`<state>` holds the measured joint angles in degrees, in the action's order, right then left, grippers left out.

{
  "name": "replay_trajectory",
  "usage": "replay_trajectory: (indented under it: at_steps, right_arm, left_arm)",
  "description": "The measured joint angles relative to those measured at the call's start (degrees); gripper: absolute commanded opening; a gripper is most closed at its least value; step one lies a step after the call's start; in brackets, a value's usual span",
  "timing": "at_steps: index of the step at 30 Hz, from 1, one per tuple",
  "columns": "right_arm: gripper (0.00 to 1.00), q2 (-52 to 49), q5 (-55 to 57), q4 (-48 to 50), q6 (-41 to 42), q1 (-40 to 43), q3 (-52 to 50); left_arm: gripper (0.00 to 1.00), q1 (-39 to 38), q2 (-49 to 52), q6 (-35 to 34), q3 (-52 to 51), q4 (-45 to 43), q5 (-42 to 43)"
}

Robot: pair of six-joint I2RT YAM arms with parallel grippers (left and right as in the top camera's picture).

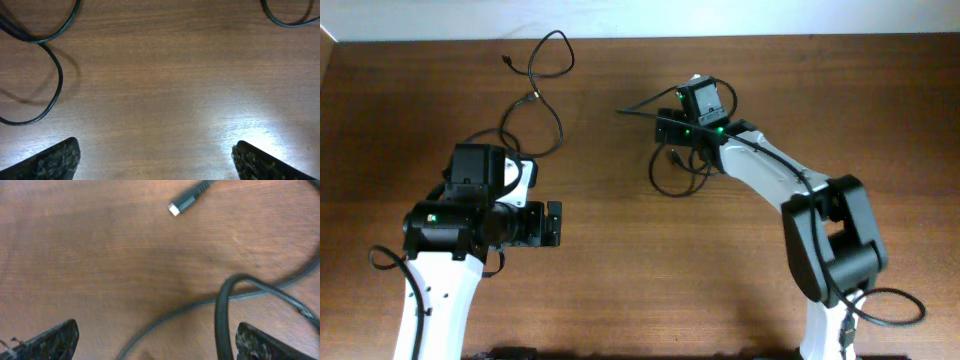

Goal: Untangle cables

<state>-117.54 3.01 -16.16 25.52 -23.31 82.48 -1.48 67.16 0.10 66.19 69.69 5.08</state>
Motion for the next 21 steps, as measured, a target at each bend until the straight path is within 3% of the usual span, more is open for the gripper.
replay_trajectory:
  at_steps: [9,15,21]
  right_arm:
    - [0.99,20.6,0.7,-29.1,-10.6,7.6,0.2]
    - [0.99,25.1,2.3,-51.7,-11.6,9.3,0.2]
    - [0.99,25.1,4.9,-56.5,-12.0,9.3,0.2]
  left_arm:
    - [0.99,0.0,-0.1,0.0,0.0,-0.1,0.0]
    - [0.99,0.0,-0.1,0.0,0.0,-0.2,0.0]
    - [0.99,0.0,-0.1,0.0,0.0,0.0,0.0]
